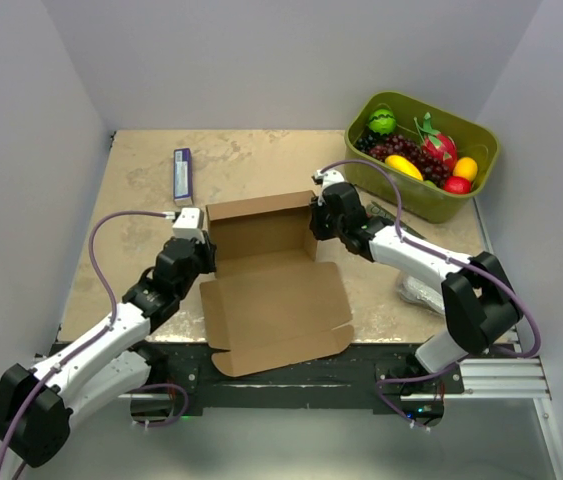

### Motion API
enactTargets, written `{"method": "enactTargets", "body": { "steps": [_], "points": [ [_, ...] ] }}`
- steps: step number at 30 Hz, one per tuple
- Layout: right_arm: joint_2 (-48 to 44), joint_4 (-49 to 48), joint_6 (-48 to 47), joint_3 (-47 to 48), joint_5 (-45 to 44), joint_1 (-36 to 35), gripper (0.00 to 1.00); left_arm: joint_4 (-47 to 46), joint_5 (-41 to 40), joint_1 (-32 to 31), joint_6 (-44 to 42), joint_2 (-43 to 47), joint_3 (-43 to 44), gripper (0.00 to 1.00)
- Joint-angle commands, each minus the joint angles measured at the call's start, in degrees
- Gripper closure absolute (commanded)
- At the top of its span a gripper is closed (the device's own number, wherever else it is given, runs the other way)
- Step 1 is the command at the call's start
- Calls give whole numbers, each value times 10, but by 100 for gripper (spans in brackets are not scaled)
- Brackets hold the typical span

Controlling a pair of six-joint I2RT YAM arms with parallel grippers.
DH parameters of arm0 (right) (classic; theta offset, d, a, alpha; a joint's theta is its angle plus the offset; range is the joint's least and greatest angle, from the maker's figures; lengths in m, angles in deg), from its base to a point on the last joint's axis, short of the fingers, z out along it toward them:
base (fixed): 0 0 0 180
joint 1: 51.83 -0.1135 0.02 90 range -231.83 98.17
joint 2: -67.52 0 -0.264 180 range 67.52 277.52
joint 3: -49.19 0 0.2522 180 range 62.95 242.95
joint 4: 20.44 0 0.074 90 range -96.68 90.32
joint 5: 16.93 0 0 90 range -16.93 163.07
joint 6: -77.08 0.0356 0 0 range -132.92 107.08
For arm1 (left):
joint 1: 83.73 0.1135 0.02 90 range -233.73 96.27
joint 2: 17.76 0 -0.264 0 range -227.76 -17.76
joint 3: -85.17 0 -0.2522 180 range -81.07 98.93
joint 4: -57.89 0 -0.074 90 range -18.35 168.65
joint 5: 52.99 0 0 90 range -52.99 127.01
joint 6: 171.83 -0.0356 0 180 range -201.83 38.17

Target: Fold the paper box

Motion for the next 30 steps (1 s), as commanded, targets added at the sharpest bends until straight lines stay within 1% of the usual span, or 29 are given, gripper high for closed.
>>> {"method": "enactTargets", "body": {
  "steps": [1, 4, 5, 13, 17, 20, 21, 24, 25, 30],
  "points": [
    [11, -15, 31, -8, -20, -1, 82, -37, -24, -11, 2, -6, -7, 82],
    [13, -29, 38, -15, -26, -1, 73, -37, -23, -14, 3, -11, -4, 83],
    [13, -31, 39, -16, -27, -1, 72, -38, -22, -14, 3, -10, -2, 83],
    [26, -46, 42, -30, -49, -1, 67, -34, -20, -17, 4, -13, 5, 84],
    [25, -78, 53, -42, -60, -1, 71, -34, -16, -17, 5, -14, 6, 85],
    [34, -84, 67, -42, -80, -1, 78, -34, -13, -21, 8, -11, 5, 89],
    [38, -80, 73, -39, -87, -2, 86, -34, -15, -23, 8, -9, 5, 90],
    [50, -63, 87, -25, -125, -8, 98, -40, -20, -27, 11, -1, 3, 95],
    [55, -52, 89, -17, -139, -10, 100, -41, -22, -29, 11, 1, 1, 95],
    [77, -15, 102, 2, -211, -16, 100, -41, -35, -37, 10, -5, 4, 98]
  ]
}}
